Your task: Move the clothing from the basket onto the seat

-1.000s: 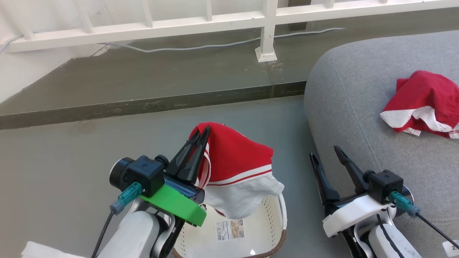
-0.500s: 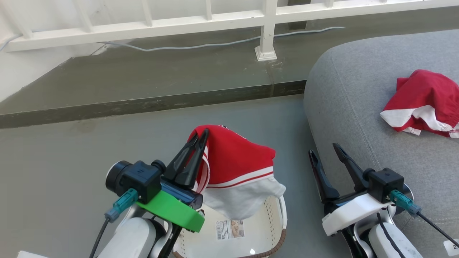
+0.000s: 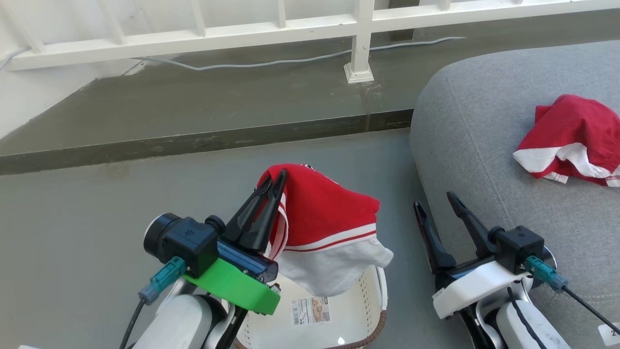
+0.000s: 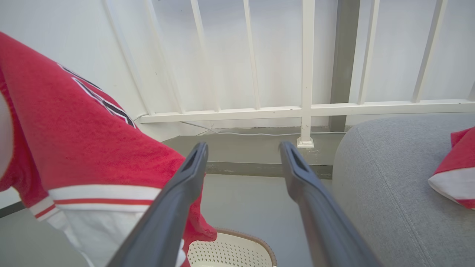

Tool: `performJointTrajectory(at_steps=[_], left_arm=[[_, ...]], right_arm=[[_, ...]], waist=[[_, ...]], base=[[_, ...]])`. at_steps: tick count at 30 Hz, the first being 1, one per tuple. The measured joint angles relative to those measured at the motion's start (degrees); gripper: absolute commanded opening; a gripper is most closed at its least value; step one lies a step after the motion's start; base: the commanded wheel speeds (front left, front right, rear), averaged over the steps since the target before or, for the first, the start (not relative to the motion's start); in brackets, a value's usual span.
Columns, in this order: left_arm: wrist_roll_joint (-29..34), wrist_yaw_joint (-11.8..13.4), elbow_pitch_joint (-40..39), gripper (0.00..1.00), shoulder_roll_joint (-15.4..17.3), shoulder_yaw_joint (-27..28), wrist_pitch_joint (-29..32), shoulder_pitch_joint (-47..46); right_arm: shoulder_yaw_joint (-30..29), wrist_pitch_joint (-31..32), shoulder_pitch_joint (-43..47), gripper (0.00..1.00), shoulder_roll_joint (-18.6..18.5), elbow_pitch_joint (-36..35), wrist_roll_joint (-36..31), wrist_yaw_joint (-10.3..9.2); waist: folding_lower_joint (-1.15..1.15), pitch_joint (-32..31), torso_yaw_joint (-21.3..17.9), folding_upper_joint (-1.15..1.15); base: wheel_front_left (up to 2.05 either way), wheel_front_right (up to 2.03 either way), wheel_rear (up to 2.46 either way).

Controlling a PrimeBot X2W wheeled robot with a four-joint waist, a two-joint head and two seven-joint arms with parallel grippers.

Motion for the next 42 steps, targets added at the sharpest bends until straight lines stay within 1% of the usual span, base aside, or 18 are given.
performJointTrajectory(at_steps=[5, 9, 16, 19, 24, 32, 39, 40, 41, 42], left_arm=[[0.0, 0.01, -0.67, 0.0, 0.01, -0.18, 0.04, 0.16], [0.0, 0.01, -1.59, 0.0, 0.02, -0.35, 0.54, 0.2], [0.0, 0.01, -2.36, 0.0, 0.05, -1.14, 1.03, 0.21], [0.0, 0.0, -2.63, 0.0, 0.02, -1.67, 1.24, 0.21], [0.0, -0.08, -3.14, 0.0, -0.35, -2.9, 1.53, 0.2], [-0.01, -0.51, -4.08, 0.0, -0.65, -4.05, 1.91, 0.16], [-0.2, -1.01, -4.23, 0.0, -1.44, -5.66, 2.03, 0.16], [-0.3, -1.01, -4.24, 0.0, -1.44, -5.7, 2.04, 0.15], [-0.53, -1.01, -4.24, 0.0, -1.44, -5.77, 2.04, 0.15], [-0.74, -1.01, -4.24, 0.0, -1.44, -5.83, 2.08, 0.15]], right_arm=[[1.16, 0.0, -0.01, 1.0, 0.07, -1.37, -0.01, 0.11], [2.43, 0.0, -0.03, 1.0, 0.14, -3.25, -0.01, 0.7], [7.64, 0.04, -1.19, 1.0, 0.58, -6.57, 0.0, 3.07], [10.26, 0.63, -2.23, 1.0, 0.81, -7.05, 0.46, 3.6], [13.29, 1.65, -2.83, 1.0, 1.21, -5.89, 0.6, 4.1], [17.11, 2.96, -4.53, 1.0, 1.34, -2.01, 1.27, 4.12], [20.73, 2.94, -6.43, 1.0, 1.64, 1.14, 3.23, 4.63], [21.26, 2.94, -6.77, 0.37, 1.69, 1.54, 3.44, 4.61], [21.71, 2.94, -7.11, 0.0, 1.76, 1.96, 3.5, 4.63], [21.96, 2.94, -7.44, 0.0, 1.82, 2.3, 3.71, 4.63]], waist=[[0.0, -0.12, 0.1, 0.0], [0.0, -0.17, 0.16, 0.0], [0.0, -0.15, 0.16, 0.0], [0.0, -0.15, 0.24, 0.0], [0.0, -0.21, 0.72, 0.0], [0.0, -0.27, 1.62, 0.0], [0.0, -0.27, 1.84, 0.0], [0.0, -0.28, 1.86, 0.0], [0.0, -0.3, 1.9, 0.0], [0.0, -0.31, 1.93, 0.0]], base=[[0.0, 0.0, 0.0], [0.0, 0.0, 0.0], [0.0, 0.0, 0.0], [0.0, 0.0, 0.0], [0.0, 0.0, 0.0], [0.0, 0.0, 0.0], [0.0, 0.0, 0.0], [0.0, 0.0, 0.0], [0.0, 0.0, 0.0], [0.0, 0.0, 0.0]])
